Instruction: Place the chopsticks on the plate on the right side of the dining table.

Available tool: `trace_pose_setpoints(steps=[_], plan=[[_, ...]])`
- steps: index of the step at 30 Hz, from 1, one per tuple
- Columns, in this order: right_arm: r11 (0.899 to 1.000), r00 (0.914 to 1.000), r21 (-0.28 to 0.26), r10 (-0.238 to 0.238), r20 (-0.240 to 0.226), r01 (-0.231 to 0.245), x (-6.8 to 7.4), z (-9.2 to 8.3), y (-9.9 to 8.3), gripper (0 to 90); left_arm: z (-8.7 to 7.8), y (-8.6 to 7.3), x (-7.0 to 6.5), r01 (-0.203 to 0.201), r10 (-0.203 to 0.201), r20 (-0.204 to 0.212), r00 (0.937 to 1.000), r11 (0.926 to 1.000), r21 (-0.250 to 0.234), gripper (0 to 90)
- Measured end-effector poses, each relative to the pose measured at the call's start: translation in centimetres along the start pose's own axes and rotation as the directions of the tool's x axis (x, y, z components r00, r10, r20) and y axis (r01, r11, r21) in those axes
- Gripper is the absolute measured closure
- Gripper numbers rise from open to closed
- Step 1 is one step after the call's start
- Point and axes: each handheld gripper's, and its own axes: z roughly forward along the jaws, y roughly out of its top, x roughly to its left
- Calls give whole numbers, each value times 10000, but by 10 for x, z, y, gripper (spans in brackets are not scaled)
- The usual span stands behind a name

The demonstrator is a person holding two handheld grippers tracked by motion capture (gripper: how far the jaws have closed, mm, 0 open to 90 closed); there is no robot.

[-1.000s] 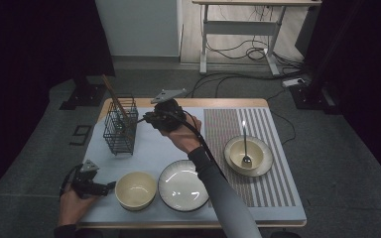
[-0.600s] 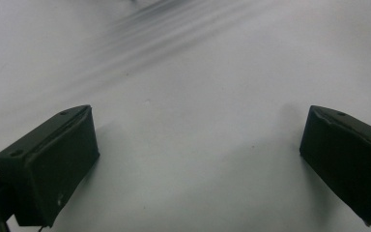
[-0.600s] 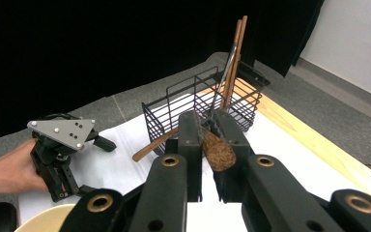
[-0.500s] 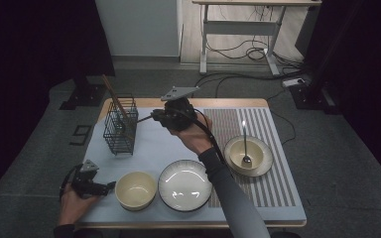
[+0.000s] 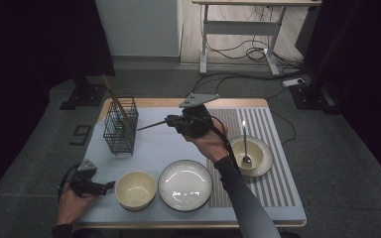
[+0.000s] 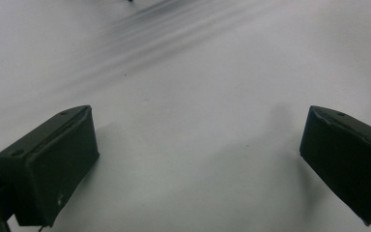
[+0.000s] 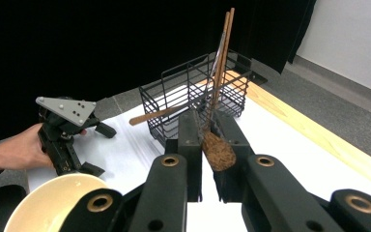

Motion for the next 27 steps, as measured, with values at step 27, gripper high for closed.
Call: trace_pose_setpoints(steps=[27], plan=[[9994,9982,-147,304,-519,-312,-4,-14,-53,829,-39,13,-1,202,-107,696,9975,9904,-1370,27]])
